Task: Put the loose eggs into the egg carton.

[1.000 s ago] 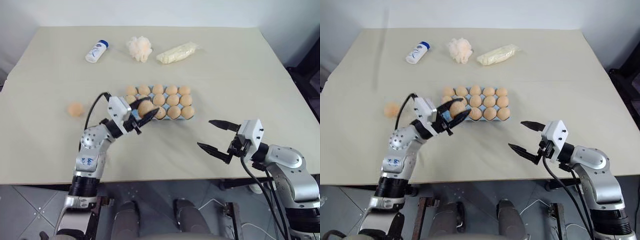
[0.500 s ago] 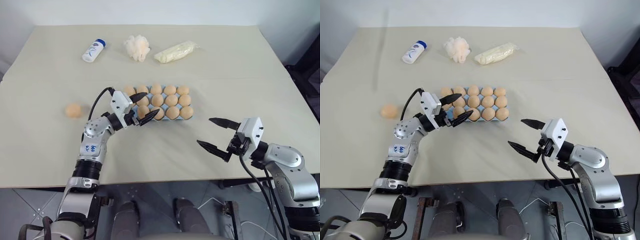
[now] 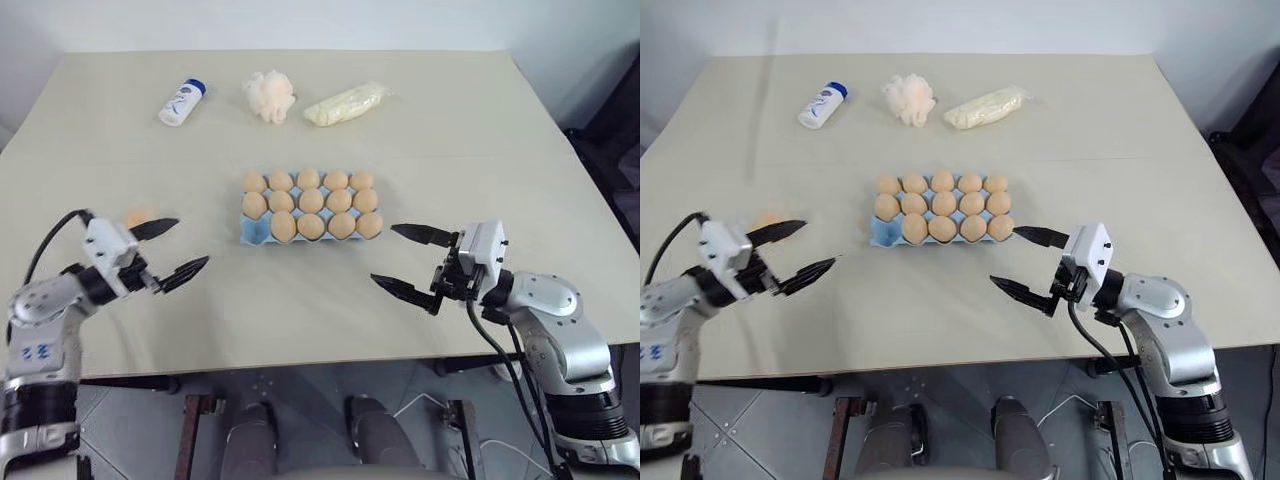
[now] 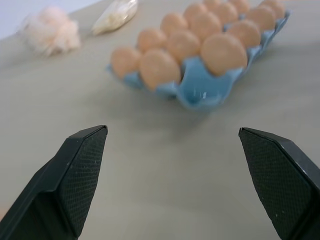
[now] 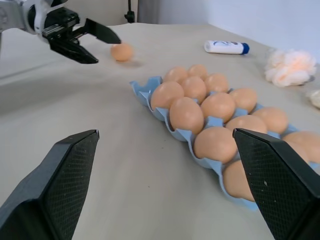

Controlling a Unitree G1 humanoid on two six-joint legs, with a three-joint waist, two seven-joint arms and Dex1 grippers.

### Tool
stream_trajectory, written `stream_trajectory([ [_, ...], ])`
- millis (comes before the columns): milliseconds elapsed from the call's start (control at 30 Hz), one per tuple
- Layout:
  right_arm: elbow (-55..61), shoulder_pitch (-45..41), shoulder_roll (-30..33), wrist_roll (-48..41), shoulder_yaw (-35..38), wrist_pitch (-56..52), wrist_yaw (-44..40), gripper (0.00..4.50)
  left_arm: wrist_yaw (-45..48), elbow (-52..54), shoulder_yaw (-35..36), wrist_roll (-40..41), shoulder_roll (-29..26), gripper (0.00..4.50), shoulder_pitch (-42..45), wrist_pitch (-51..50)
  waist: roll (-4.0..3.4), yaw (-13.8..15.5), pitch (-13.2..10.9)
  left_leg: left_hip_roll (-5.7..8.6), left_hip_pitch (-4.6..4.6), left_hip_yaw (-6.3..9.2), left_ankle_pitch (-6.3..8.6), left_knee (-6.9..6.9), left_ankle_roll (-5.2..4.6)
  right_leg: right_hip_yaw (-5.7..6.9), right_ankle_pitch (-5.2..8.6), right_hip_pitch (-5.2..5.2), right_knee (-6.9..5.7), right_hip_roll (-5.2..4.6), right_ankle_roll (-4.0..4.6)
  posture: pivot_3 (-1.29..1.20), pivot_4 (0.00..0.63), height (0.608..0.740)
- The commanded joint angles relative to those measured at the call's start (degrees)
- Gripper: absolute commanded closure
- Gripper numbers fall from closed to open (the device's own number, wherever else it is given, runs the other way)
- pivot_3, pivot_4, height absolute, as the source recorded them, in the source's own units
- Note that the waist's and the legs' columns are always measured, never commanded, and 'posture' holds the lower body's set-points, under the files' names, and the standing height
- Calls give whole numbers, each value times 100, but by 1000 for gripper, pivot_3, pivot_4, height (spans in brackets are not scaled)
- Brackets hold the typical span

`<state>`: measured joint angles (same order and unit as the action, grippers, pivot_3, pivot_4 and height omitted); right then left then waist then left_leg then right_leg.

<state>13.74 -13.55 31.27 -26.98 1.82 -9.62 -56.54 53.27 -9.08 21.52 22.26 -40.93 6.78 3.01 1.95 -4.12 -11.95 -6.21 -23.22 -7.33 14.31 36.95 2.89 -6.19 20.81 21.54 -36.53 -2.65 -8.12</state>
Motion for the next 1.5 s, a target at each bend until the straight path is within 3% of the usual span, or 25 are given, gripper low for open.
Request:
stream_trajectory([
  [33,-100,-96,-42,5,-162,217,-248,0,-318,503,592,159,78,20,-684,21,0,-8,0,-1,1,-1,5,-1,-6,0,1,0,-1,0,2,0,150,740],
  [200,-231,-256,-246,-51,-306,290,-336,0,-734,854,1193,430,366,20,-1571,-236,3,-59,2,-6,3,1,14,-7,-9,6,4,2,-2,1,9,0,150,740],
  [367,-175,-278,-311,-52,-388,248,-357,0,-1172,1069,1291,508,586,20,-1552,-366,14,-31,8,-6,3,8,16,-7,-7,18,2,-1,-1,-2,20,0,150,740],
  [533,-233,-268,-285,-16,-388,266,-404,0,-1778,748,1160,252,661,20,-955,-438,21,-37,13,-7,4,9,18,-13,-2,22,2,-2,2,-2,26,0,150,740],
  [733,-229,-247,-242,35,-353,263,-389,0,-2690,-341,826,-198,701,20,458,-477,22,-16,14,-9,3,10,15,-9,0,27,1,0,1,3,25,0,150,740],
  [900,-227,-244,-262,101,-364,289,-329,0,-2794,-1733,138,-635,761,20,1745,-463,24,-12,14,-9,2,-2,7,4,17,30,-1,4,-1,3,17,0,150,740],
  [1100,-179,-218,-301,142,-349,317,-208,0,-2686,-2424,-121,-774,727,20,2144,-321,24,-65,15,-19,3,-20,9,8,24,30,-3,12,-5,5,13,0,150,740],
  [1200,-149,-187,-299,152,-333,320,-148,0,-2665,-2548,-138,-757,703,643,2206,-327,24,-35,15,-31,3,-24,7,11,30,33,-3,25,-23,13,13,0,150,740],
  [1367,-85,-135,-274,157,-308,332,-62,0,-2265,-2190,-1,-424,760,2195,2046,-201,24,-30,15,-31,3,-32,7,19,31,33,-3,29,-31,12,13,0,150,740],
  [1500,-107,-136,-250,149,-290,341,-59,0,-1245,-756,-152,465,1098,2195,1848,-375,25,-3,14,-33,2,-37,6,19,31,32,-3,29,-33,11,14,0,150,740],
])
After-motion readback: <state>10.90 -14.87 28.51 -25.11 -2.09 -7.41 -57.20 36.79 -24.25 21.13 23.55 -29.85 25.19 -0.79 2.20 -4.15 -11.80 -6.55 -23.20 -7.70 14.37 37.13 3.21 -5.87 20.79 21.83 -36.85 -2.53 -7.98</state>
